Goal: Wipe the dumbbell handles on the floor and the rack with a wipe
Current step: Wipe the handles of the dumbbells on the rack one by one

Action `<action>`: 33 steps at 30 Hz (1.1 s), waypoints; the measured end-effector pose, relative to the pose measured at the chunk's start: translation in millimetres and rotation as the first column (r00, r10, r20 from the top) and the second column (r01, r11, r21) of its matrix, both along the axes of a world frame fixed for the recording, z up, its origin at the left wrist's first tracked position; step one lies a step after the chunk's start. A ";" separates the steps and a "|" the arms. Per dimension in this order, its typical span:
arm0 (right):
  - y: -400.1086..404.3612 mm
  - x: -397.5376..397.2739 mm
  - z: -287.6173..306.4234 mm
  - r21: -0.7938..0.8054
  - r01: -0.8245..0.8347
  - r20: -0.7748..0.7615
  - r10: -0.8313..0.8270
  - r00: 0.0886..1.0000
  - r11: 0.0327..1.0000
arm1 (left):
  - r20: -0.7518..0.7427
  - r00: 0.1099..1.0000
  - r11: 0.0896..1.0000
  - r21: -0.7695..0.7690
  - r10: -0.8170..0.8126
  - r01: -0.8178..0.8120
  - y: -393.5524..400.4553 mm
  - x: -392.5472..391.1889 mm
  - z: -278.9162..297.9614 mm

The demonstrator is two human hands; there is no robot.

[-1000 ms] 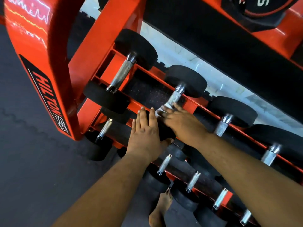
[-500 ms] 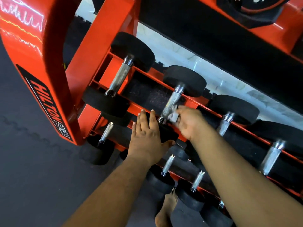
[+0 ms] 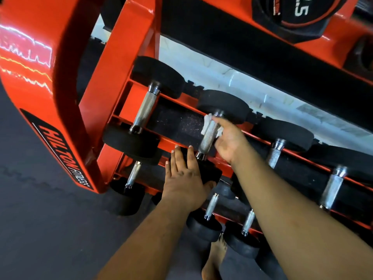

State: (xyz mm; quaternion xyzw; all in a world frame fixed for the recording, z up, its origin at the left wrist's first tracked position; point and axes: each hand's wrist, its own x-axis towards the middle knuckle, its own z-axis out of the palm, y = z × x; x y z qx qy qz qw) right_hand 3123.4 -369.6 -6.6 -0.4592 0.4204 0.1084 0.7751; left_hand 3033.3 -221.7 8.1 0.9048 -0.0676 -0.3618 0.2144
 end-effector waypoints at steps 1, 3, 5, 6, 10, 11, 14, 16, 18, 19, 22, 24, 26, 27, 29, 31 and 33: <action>3.2 -3.9 -0.8 0.019 -0.044 -0.010 0.044 0.999 0.999 | -0.009 1.000 1.000 0.003 -0.006 0.006 0.1 0.4 0.3; 5.3 -13.3 -1.3 0.021 -0.084 -0.026 0.084 0.996 0.996 | -0.022 1.000 1.000 0.006 -0.020 0.020 0.6 1.2 0.5; 0.8 -14.4 -2.8 -0.048 -0.044 -0.001 0.044 0.999 0.998 | -0.020 0.999 1.000 0.006 -0.024 0.025 0.9 1.2 -0.4; -0.7 -11.7 -2.6 -0.088 -0.013 0.010 0.014 1.000 0.996 | -0.022 0.999 1.000 0.005 -0.025 0.025 0.7 0.5 -0.6; 2.9 8.8 0.5 -0.136 -0.008 -0.072 -0.001 0.997 0.991 | -0.032 0.999 1.000 0.007 -0.026 0.026 -0.9 0.4 0.3; 5.7 10.6 0.8 -0.125 -0.054 -0.114 0.040 0.993 0.991 | -0.035 0.999 1.000 0.007 -0.021 0.022 -0.7 0.9 0.8; 4.4 4.9 3.2 -0.093 -0.120 -0.149 0.106 0.983 0.988 | -0.033 0.999 1.000 -0.002 -0.015 0.015 -1.1 1.3 -0.1; -1.0 -2.7 6.2 -0.140 -0.094 -0.111 0.079 0.991 0.986 | -0.032 0.999 1.000 -0.008 -0.002 0.001 -1.4 0.4 -1.8; -3.2 -3.3 8.2 -0.219 -0.059 -0.073 0.044 0.996 0.974 | -0.032 0.999 1.000 -0.006 0.009 -0.009 -2.0 -0.7 -2.0; -2.4 0.8 6.9 -0.240 -0.048 -0.085 0.029 0.996 0.970 | -0.032 0.999 1.000 -0.008 0.009 -0.009 -2.6 -0.7 -1.8; 6.5 16.7 5.2 -0.165 -0.124 -0.168 0.096 0.981 0.978 | -0.032 0.999 1.000 -0.002 0.024 -0.024 -1.8 -0.1 -0.9; 8.0 18.1 6.3 -0.088 -0.140 -0.182 0.123 0.976 0.986 | -0.037 0.999 0.999 -0.003 0.032 -0.032 -2.4 0.4 -1.3; 1.4 6.6 4.3 -0.064 -0.118 -0.135 0.109 0.985 0.991 | -0.044 0.998 0.999 -0.010 0.044 -0.045 -2.8 0.3 -2.6; -2.1 -0.6 1.8 -0.077 -0.107 -0.114 0.098 0.989 0.991 | -0.049 0.997 0.999 -0.013 0.052 -0.053 -2.4 0.2 -2.9; -2.5 -10.6 3.3 -0.104 -0.119 -0.089 0.110 0.990 0.987 | -0.052 0.997 0.998 -0.013 0.064 -0.065 -2.6 -0.4 -4.0; 2.5 -5.9 0.4 -0.094 -0.112 -0.126 0.100 0.987 0.989 | -0.052 0.996 0.998 -0.014 0.068 -0.069 -3.2 -0.6 -4.2; 7.6 3.6 3.2 -0.036 -0.126 -0.181 0.118 0.976 0.991 | -0.049 0.996 0.997 -0.013 0.073 -0.074 -2.8 -0.4 -4.4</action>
